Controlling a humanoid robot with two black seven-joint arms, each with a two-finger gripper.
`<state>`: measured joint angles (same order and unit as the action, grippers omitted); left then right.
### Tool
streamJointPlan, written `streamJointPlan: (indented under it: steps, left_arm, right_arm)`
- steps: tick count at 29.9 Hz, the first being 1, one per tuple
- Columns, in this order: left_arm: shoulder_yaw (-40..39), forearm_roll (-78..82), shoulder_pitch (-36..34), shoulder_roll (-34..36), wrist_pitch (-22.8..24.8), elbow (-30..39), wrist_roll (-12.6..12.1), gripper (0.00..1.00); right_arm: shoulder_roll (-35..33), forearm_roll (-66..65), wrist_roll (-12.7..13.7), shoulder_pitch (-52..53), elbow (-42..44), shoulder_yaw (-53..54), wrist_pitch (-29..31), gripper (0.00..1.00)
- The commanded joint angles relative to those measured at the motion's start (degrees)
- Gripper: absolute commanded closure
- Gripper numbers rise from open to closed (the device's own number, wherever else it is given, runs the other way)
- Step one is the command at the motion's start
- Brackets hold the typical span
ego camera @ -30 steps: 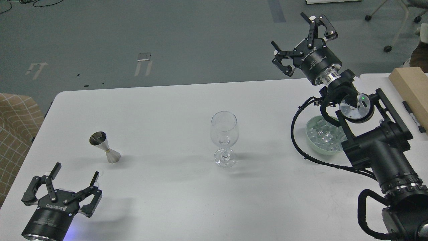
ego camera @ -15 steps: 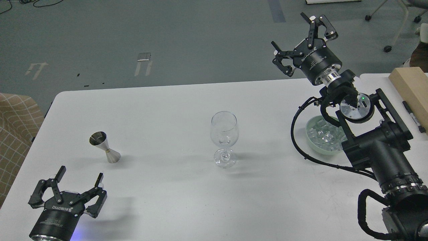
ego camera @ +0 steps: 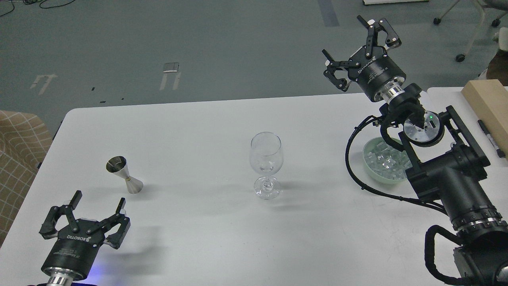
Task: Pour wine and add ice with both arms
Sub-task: 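Move the open left gripper forward around the metal jigger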
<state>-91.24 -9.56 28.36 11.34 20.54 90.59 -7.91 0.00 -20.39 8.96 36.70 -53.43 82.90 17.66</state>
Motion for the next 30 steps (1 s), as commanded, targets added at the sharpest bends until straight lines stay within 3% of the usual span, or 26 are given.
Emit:
streamJointPlan:
  steps: [1, 30]
  left_arm:
    - [0.0, 0.1, -0.7, -0.6, -0.2, -0.2, 0.0, 0.02]
    - [-0.1, 0.0, -6.3, -9.9, -5.2, -3.4, 0.1, 0.02]
  right_arm:
    - [0.0, 0.0, 0.0, 0.0, 0.0, 0.1, 0.0, 0.0]
    - [0.0, 0.0, 0.0, -0.3, 0.0, -0.1, 0.0, 0.0]
